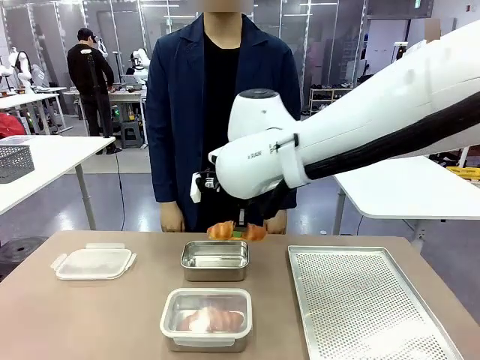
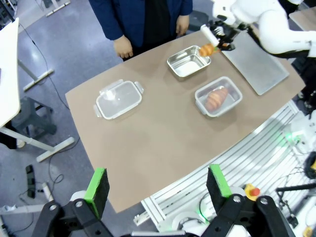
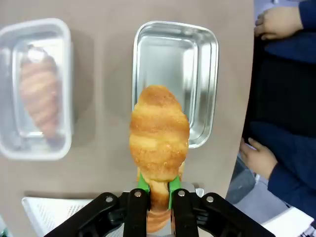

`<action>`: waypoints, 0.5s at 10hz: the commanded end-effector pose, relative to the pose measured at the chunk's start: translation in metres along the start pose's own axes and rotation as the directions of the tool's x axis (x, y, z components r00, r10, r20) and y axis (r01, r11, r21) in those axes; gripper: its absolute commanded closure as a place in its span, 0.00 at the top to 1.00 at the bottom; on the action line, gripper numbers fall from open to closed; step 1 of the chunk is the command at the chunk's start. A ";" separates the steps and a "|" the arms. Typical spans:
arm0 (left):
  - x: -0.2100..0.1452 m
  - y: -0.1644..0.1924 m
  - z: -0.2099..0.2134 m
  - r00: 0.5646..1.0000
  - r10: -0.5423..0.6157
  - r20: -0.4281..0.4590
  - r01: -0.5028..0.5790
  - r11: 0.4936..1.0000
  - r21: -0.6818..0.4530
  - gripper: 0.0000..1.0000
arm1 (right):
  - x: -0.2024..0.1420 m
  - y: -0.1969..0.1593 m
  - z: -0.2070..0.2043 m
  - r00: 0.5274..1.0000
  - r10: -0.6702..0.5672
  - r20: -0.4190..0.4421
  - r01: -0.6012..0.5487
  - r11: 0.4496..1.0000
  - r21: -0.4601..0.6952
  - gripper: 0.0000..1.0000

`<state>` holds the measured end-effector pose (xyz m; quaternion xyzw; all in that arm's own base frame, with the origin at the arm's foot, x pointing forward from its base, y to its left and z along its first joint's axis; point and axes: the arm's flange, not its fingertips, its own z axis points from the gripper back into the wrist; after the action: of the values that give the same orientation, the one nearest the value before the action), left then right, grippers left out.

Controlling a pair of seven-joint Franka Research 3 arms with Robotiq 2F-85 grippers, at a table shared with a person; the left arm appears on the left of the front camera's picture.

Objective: Place the bread into the airtight container.
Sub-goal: Pick up a Butter Roll and place it into an empty Airtight Container.

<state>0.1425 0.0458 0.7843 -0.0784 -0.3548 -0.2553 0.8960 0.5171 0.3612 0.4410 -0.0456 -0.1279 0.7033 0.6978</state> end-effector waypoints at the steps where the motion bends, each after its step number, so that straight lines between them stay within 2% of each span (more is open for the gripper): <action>1: 0.000 -0.002 0.004 1.000 -0.019 -0.004 0.019 1.000 -0.008 1.00 | 0.023 -0.014 -0.017 1.000 -0.009 -0.020 0.008 1.000 -0.031 0.00; 3: 0.000 -0.002 0.004 1.000 -0.019 -0.004 0.019 1.000 -0.008 1.00 | 0.029 -0.025 -0.038 1.000 -0.012 0.006 0.012 1.000 -0.004 0.00; 5: 0.000 -0.002 0.004 1.000 -0.019 -0.004 0.019 1.000 -0.008 1.00 | 0.034 -0.032 -0.054 1.000 -0.021 -0.011 0.021 1.000 0.009 0.00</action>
<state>0.1425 0.0458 0.7843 -0.0785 -0.3548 -0.2553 0.8960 0.5571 0.3917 0.4002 -0.0363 -0.1237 0.7083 0.6940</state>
